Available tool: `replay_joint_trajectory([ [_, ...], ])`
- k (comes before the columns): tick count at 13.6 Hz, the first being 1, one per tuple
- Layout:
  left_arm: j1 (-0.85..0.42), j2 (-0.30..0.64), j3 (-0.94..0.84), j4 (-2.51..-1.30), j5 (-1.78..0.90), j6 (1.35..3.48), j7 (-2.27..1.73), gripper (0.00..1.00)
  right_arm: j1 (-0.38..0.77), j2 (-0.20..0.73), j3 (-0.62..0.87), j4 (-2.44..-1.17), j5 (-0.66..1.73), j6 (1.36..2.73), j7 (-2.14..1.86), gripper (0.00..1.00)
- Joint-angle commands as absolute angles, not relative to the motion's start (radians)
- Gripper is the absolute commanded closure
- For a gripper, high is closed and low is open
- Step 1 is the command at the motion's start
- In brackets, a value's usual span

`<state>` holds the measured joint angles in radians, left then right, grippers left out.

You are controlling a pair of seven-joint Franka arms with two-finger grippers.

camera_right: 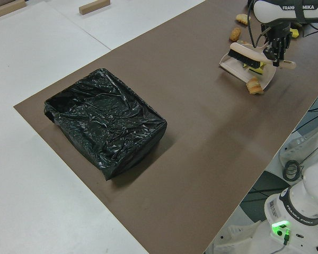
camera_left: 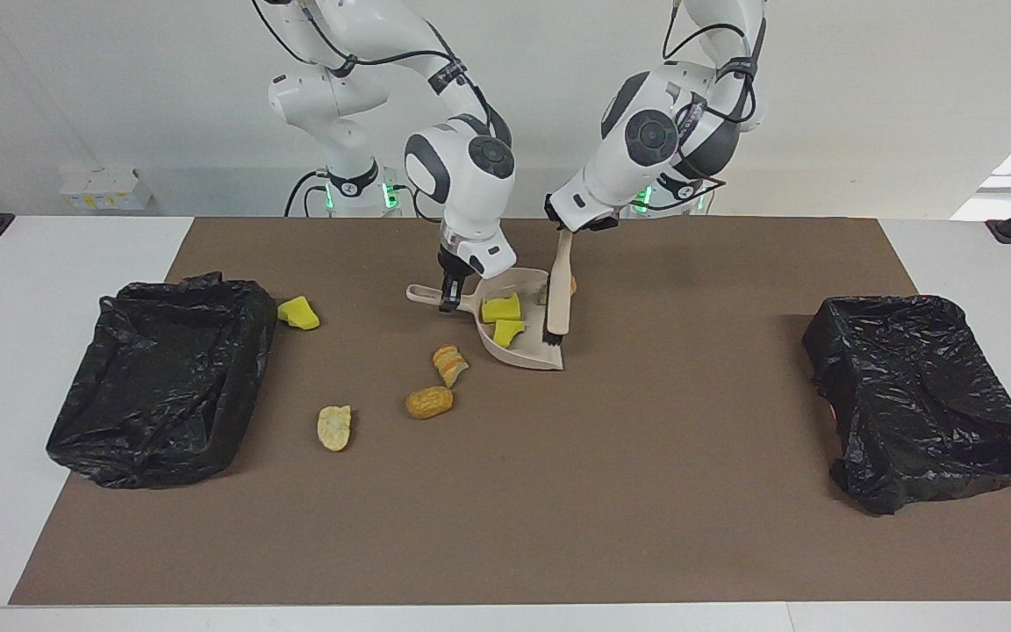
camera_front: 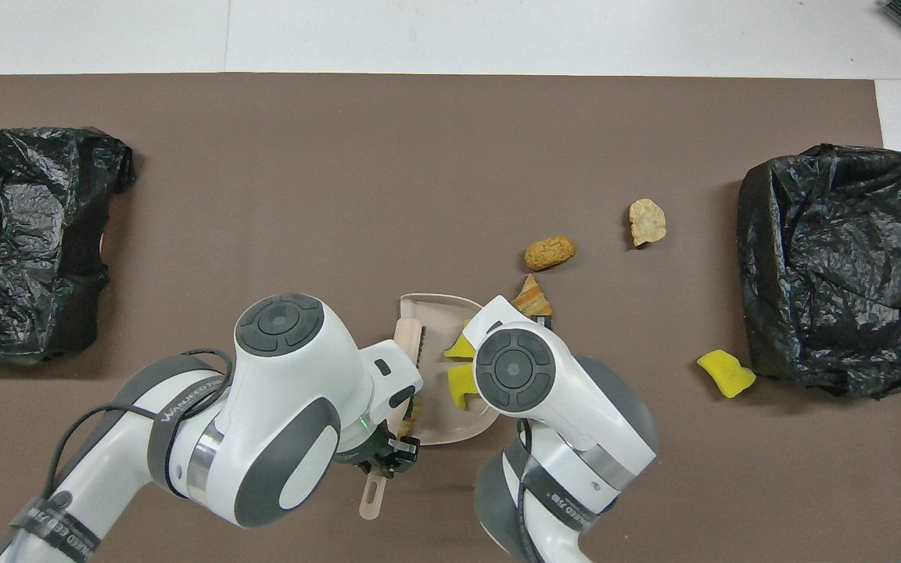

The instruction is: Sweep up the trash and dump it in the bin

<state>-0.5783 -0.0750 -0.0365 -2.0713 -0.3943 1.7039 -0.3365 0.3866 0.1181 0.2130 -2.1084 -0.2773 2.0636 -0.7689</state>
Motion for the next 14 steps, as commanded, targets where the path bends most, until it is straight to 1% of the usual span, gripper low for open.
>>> replay_joint_trajectory([
  [1,-0.577,-0.144,-0.034,-2.112,-0.400,1.643,-0.481,1.00,0.376,0.133,0.219,-2.102,-0.290,2.109,-0.726,1.00],
  [5,-0.592,-0.251,-0.044,-2.281,-0.371,1.663,-0.739,1.00,0.374,0.135,0.218,-2.102,-0.290,2.109,-0.726,1.00],
  [8,-0.613,-0.258,-0.069,-2.393,-0.371,1.764,-0.881,1.00,0.374,0.133,0.219,-2.102,-0.290,2.109,-0.726,1.00],
  [10,-0.659,-0.252,-0.072,-2.416,-0.374,1.862,-0.907,1.00,0.374,0.133,0.218,-2.102,-0.290,2.109,-0.726,1.00],
  [11,-0.678,-0.232,-0.074,-2.415,-0.385,1.917,-0.907,1.00,0.374,0.133,0.219,-2.103,-0.290,2.109,-0.726,1.00],
  [13,-0.756,-0.189,-0.072,-2.407,-0.402,2.030,-0.901,1.00,0.374,0.133,0.218,-2.102,-0.290,2.109,-0.726,1.00],
  [14,-0.761,-0.177,-0.074,-2.396,-0.419,2.072,-0.893,1.00,0.374,0.133,0.218,-2.103,-0.290,2.109,-0.726,1.00],
])
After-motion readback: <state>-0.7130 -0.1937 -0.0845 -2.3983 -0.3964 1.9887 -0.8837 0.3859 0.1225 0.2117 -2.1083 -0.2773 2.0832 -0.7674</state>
